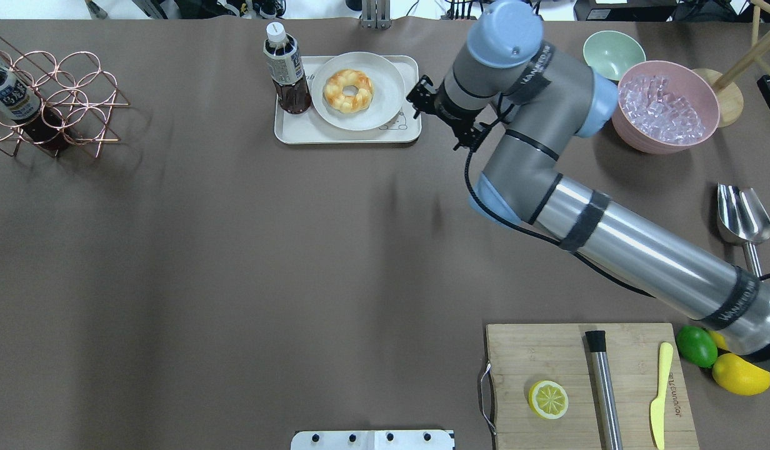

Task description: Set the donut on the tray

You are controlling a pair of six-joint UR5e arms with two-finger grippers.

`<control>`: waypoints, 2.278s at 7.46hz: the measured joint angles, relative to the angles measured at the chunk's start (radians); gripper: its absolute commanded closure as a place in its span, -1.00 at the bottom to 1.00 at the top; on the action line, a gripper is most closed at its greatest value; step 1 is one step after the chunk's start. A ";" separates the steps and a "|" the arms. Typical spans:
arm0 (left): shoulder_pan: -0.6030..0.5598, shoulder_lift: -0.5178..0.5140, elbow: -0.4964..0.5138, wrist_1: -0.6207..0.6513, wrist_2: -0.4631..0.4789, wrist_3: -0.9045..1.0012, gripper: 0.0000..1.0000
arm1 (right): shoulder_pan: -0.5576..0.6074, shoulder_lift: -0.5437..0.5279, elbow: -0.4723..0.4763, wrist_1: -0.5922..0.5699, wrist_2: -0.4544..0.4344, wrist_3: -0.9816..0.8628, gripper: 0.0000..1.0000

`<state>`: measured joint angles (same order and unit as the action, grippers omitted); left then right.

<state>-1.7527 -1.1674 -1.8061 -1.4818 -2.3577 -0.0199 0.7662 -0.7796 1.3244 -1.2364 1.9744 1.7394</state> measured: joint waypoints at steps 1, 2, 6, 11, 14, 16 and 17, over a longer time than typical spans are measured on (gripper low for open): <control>0.000 0.000 0.001 0.000 0.000 0.000 -0.96 | 0.024 -0.077 0.104 -0.081 0.041 -0.117 -1.00; 0.001 0.000 0.003 -0.001 0.000 0.000 -0.96 | 0.054 -0.168 0.191 -0.120 0.087 -0.238 -1.00; 0.001 0.000 0.010 0.003 -0.001 0.000 -0.96 | 0.332 -0.644 0.475 -0.147 0.282 -0.855 -1.00; 0.019 0.000 0.020 0.007 -0.007 0.000 -0.96 | 0.615 -1.013 0.499 -0.173 0.361 -1.497 -1.00; 0.022 -0.001 0.024 0.008 -0.007 0.000 -0.96 | 0.731 -1.047 0.466 -0.266 0.372 -1.752 -1.00; 0.022 -0.005 0.025 0.008 -0.005 0.000 -0.96 | 0.793 -1.045 0.421 -0.291 0.370 -1.890 -1.00; 0.024 -0.009 0.024 0.008 -0.006 0.000 -0.96 | 0.810 -1.045 0.407 -0.294 0.370 -1.924 -1.00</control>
<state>-1.7291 -1.1760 -1.7825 -1.4743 -2.3636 -0.0200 1.5758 -1.8243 1.7318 -1.5308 2.3447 -0.1851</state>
